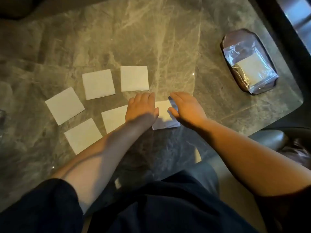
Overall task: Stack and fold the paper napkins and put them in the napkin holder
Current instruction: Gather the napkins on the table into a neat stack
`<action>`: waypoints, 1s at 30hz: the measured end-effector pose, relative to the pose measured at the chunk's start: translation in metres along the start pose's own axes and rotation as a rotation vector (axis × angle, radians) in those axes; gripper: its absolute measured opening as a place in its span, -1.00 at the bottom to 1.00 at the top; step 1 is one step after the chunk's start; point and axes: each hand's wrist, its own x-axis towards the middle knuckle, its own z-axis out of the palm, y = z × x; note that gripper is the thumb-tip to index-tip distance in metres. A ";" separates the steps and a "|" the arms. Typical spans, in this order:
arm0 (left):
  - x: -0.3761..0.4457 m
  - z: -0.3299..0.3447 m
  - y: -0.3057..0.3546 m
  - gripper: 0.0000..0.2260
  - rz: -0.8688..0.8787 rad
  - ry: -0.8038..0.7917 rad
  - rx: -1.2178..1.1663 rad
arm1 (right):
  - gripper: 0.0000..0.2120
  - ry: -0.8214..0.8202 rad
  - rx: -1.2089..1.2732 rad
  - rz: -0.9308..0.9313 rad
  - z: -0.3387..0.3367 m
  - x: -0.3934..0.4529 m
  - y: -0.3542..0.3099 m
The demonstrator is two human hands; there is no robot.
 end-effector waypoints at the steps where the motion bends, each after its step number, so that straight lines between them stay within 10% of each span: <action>1: 0.003 0.000 0.001 -0.55 -0.007 -0.011 0.008 | -0.53 0.009 -0.006 -0.009 0.001 0.003 0.002; 14: 0.018 0.008 -0.001 -0.86 -0.164 -0.057 -0.180 | -0.94 -0.137 0.227 0.226 -0.005 0.023 0.012; 30: 0.003 -0.015 -0.036 -0.92 -0.205 -0.031 -0.693 | -0.90 -0.152 0.617 0.327 -0.017 0.041 -0.012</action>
